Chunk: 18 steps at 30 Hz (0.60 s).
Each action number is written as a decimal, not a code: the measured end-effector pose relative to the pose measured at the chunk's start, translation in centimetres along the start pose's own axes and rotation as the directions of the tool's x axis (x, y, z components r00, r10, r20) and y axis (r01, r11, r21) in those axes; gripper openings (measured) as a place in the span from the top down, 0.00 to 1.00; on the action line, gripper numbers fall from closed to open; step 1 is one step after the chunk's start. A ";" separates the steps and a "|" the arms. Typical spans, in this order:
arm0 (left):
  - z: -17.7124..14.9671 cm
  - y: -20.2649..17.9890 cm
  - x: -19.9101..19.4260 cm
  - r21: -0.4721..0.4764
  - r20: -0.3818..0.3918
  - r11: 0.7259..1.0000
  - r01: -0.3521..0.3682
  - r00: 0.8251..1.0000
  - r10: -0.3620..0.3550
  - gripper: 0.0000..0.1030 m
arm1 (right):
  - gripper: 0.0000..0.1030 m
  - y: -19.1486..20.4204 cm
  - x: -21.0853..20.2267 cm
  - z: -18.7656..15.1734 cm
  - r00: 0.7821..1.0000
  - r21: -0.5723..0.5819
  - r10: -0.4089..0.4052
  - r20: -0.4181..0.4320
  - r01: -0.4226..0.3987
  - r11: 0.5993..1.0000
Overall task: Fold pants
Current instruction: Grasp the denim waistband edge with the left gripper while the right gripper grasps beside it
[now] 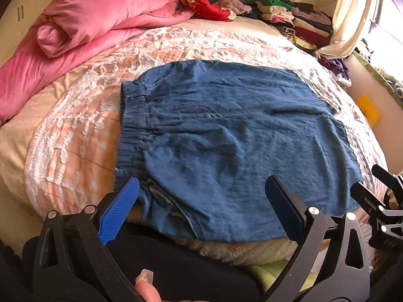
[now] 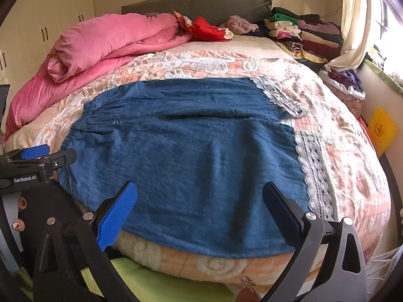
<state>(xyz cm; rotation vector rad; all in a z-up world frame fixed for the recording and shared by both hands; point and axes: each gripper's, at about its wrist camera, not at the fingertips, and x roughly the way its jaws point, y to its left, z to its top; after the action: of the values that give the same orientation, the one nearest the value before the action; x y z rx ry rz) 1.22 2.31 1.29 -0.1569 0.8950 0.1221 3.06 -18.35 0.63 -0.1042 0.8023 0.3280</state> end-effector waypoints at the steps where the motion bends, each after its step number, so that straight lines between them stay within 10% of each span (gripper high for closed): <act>1: 0.4 0.3 0.1 -0.006 0.005 1.000 -0.012 1.000 0.012 0.09 | 0.04 0.2 0.2 0.4 1.000 -0.004 0.002 -0.001 -0.002 1.000; 18: 7.1 7.5 4.3 -0.109 -0.010 0.988 -0.105 0.994 0.105 0.09 | 0.04 2.9 7.8 11.1 0.995 -0.149 0.102 -0.004 -0.101 0.984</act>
<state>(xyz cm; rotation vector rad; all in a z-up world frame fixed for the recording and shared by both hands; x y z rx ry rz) 8.05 11.18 1.65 -0.2125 0.9011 0.2694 14.80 -11.23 2.81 -0.2028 0.7802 0.4842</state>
